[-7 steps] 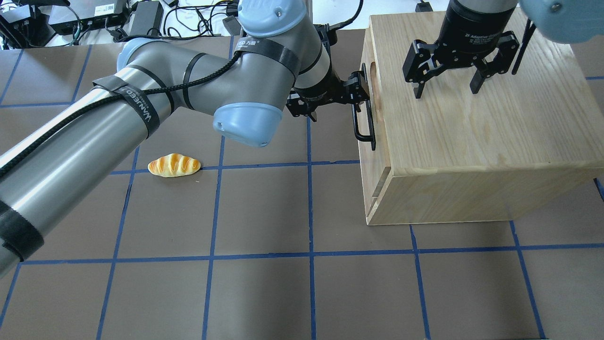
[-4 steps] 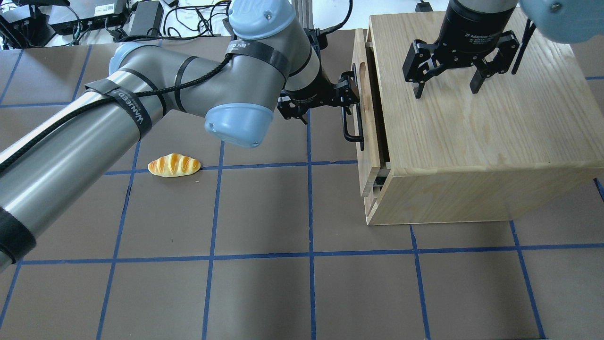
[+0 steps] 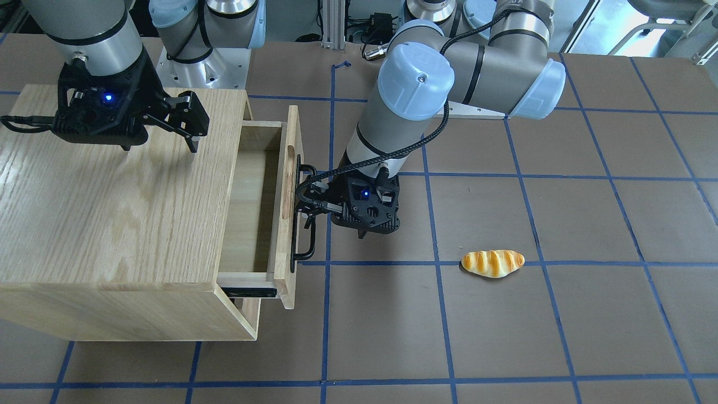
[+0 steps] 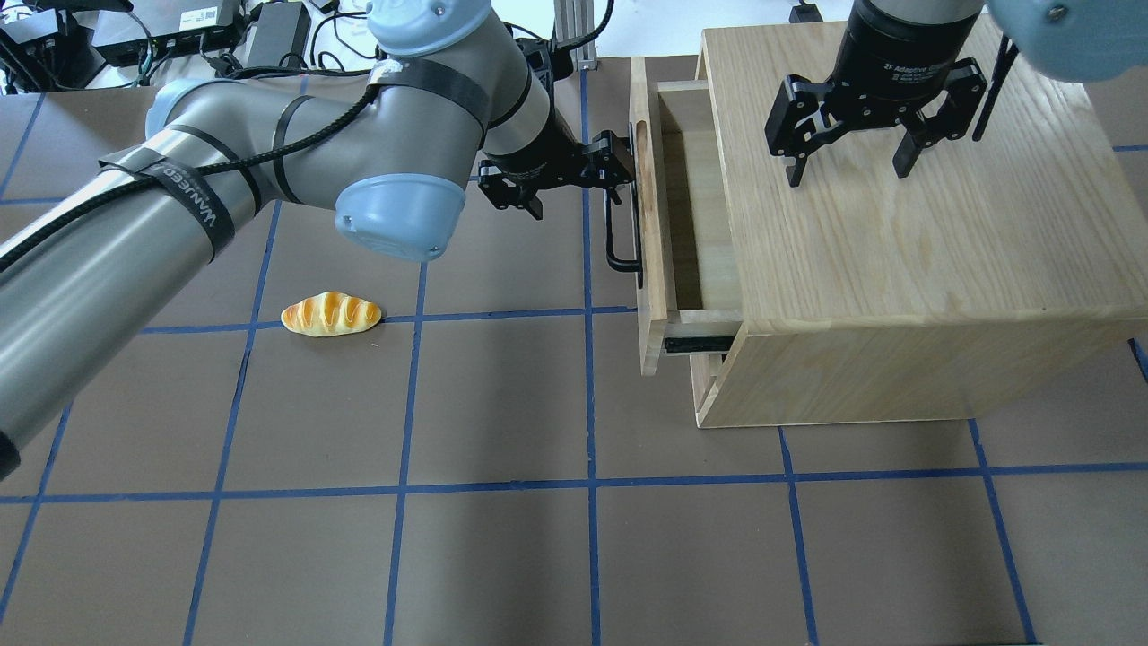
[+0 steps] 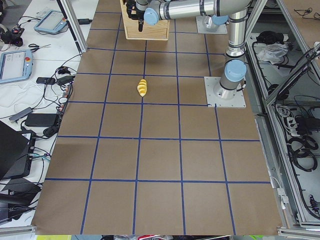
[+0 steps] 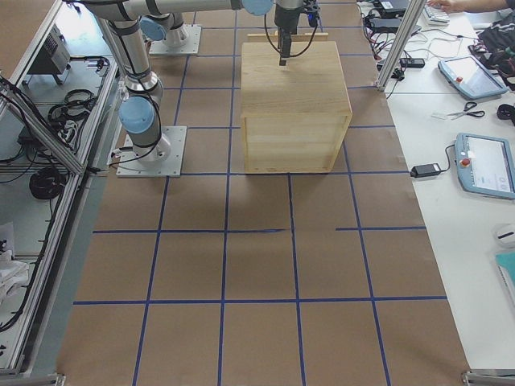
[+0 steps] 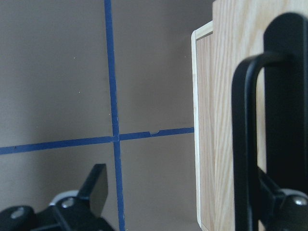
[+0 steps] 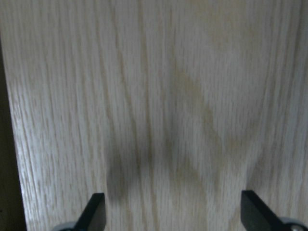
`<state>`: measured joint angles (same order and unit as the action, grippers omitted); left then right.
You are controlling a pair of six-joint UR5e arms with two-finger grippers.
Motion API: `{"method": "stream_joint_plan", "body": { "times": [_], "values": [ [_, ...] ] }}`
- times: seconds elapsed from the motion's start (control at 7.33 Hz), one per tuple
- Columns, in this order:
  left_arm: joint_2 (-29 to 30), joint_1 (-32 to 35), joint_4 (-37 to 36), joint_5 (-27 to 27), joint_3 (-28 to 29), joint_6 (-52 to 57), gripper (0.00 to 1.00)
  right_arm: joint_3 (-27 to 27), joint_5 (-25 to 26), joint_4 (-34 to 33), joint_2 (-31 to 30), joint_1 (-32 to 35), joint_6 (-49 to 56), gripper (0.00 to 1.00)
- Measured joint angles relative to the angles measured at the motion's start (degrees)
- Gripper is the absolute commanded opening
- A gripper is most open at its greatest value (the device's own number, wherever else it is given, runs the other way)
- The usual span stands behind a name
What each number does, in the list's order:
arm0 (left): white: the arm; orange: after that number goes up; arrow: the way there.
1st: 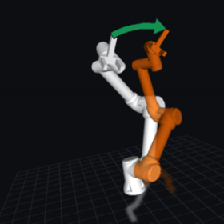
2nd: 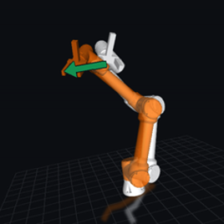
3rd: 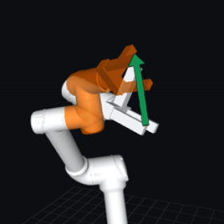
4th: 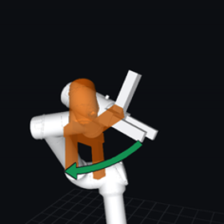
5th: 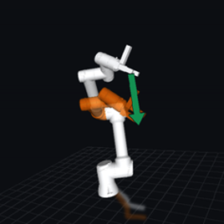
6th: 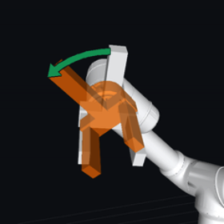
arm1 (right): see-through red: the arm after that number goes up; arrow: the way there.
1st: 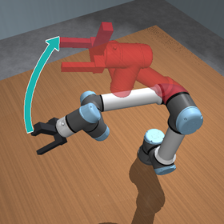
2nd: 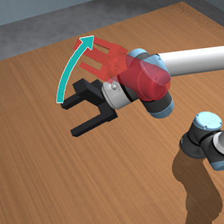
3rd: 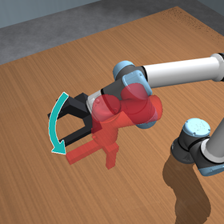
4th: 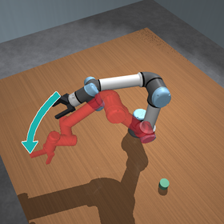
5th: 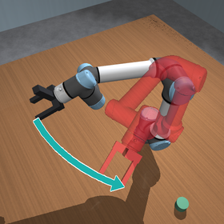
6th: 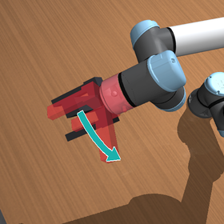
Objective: Open upper drawer
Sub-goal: 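Pull the handle with the left gripper, sliding the drawer out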
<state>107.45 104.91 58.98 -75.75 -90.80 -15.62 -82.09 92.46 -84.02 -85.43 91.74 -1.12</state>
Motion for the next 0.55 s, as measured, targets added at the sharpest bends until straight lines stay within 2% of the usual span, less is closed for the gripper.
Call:
{"method": "stream_joint_plan", "body": {
  "times": [0.55],
  "values": [
    [-3.55,-4.00,0.16,0.06,-3.59,5.64,1.00,0.00,0.00,0.00,0.00,-0.02,0.01,1.00]
  ]
}}
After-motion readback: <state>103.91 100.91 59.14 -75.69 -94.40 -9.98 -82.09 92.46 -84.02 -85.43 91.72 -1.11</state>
